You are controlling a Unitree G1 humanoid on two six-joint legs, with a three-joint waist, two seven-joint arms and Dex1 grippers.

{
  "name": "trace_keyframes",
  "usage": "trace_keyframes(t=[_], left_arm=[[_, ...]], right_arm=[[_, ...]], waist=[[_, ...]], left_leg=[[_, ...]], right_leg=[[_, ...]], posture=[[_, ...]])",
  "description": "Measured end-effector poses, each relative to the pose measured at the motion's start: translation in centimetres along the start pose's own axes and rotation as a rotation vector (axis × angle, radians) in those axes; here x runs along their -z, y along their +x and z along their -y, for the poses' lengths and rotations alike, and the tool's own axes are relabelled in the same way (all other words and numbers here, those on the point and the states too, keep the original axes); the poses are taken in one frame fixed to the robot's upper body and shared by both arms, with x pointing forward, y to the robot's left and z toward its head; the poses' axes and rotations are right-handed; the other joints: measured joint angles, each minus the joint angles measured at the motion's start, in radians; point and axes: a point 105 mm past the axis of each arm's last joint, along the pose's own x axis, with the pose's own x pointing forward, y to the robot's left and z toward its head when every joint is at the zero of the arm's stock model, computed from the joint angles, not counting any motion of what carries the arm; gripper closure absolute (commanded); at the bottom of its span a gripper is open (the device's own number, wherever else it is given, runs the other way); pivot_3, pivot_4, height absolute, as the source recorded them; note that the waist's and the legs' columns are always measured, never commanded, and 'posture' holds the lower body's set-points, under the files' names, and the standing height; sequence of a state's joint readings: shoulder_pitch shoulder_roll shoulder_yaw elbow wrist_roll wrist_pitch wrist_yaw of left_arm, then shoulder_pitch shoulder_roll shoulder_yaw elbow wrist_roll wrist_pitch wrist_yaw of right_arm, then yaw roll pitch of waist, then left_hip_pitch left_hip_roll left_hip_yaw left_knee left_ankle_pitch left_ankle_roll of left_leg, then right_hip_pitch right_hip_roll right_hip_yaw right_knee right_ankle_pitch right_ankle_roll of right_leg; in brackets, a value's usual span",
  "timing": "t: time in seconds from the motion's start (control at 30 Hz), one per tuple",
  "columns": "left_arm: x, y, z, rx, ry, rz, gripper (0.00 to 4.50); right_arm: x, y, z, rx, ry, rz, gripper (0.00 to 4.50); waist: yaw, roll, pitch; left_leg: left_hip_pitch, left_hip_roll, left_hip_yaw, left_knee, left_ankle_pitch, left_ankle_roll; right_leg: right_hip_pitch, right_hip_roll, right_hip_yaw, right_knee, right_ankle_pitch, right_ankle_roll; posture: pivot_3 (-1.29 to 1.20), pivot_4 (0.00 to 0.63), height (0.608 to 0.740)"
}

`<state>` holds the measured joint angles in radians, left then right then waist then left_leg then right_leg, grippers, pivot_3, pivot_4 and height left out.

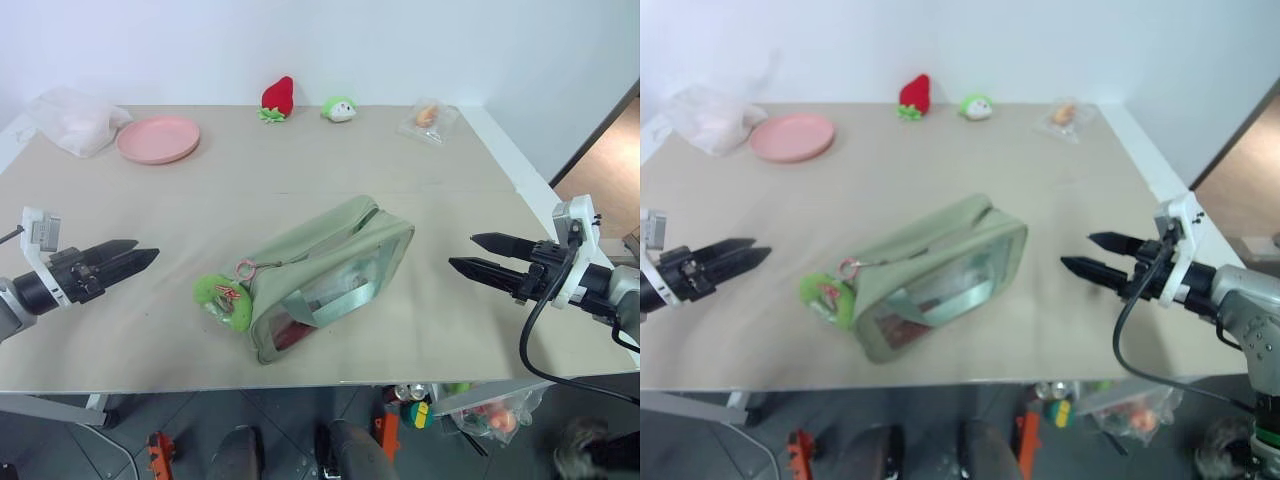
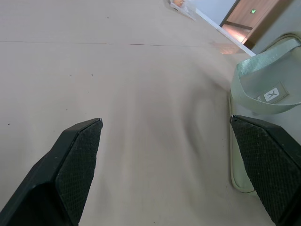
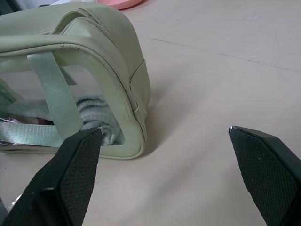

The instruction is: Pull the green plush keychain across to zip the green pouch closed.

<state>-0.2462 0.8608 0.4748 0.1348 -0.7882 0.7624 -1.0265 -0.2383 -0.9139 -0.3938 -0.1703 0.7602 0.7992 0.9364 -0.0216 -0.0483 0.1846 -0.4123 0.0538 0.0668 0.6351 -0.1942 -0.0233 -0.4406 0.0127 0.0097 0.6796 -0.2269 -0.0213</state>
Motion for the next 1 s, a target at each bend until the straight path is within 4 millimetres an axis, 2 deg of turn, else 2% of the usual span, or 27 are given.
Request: trace_keyframes(t=[0.37, 0.43, 0.57, 0.63, 0.7, 0.83, 1.0], left_arm=[[-0.5, 0.9, 1.8, 0.076, 0.025, -0.002, 0.0], [-0.9, 1.1, 2.9, 0.13, 0.056, 0.009, 0.0], [-2.4, 1.4, 5.7, 0.277, 0.137, 0.05, 0.0], [-4.4, 1.8, 8.1, 0.412, 0.163, 0.095, 0.0], [-5.8, 1.8, 9.9, 0.495, 0.219, 0.107, 0.0], [-6.0, 1.9, 11.2, 0.567, 0.23, 0.096, 0.0], [-5.9, 2.5, 13.0, 0.66, 0.27, 0.056, 0.0]], right_arm=[[0.1, 1.0, 0.0, -0.034, -0.015, -0.028, 0.05], [0.3, 1.2, -0.1, -0.056, -0.022, -0.049, 0.05], [-1.5, 1.9, -0.2, -0.112, -0.092, -0.058, 0.05], [-3.6, 3.3, -0.8, -0.198, -0.175, -0.057, 0.05], [-4.6, 4.4, -1.7, -0.275, -0.251, -0.076, 0.05], [-3.6, 6.2, -1.9, -0.367, -0.266, -0.151, 0.05], [-2.8, 9.2, -3.7, -0.53, -0.337, -0.222, 0.05]], waist=[[0.0, 0.0, 0.0], [0.0, 0.0, 0.0], [-0.003, 0.001, 0.0], [-0.005, 0.0, 0.001], [-0.005, 0.0, 0.001], [-0.006, 0.0, 0.001], [-0.01, 0.0, 0.001]], left_leg=[[0.0, 0.0, 0.0, 0.0, 0.0, 0.0], [0.0, 0.0, 0.0, 0.0, 0.0, 0.0], [0.0, 0.0, 0.001, 0.001, 0.0, 0.0], [0.0, -0.001, 0.001, 0.002, 0.0, 0.0], [0.002, -0.001, 0.0, 0.001, 0.0, 0.0], [0.0, -0.001, 0.0, -0.001, 0.0, 0.0], [-0.002, 0.0, -0.001, -0.001, 0.0, 0.0]], right_leg=[[0.0, 0.0, 0.0, 0.0, 0.0, 0.0], [0.0, 0.0, 0.0, 0.0, 0.0, 0.0], [-0.001, 0.0, 0.001, 0.0, 0.001, 0.0], [-0.001, 0.002, 0.0, 0.0, 0.002, -0.001], [0.001, 0.003, 0.0, 0.0, 0.001, -0.001], [-0.001, 0.003, 0.0, 0.0, 0.0, -0.003], [-0.001, 0.004, -0.001, 0.0, -0.001, -0.003]], posture=[[0.0, 0.15, 0.74], [0.0, 0.15, 0.74], [0.0, 0.15, 0.74], [0.0, 0.15, 0.74], [0.0, 0.15, 0.74], [0.0, 0.15, 0.74], [0.0, 0.15, 0.74]])
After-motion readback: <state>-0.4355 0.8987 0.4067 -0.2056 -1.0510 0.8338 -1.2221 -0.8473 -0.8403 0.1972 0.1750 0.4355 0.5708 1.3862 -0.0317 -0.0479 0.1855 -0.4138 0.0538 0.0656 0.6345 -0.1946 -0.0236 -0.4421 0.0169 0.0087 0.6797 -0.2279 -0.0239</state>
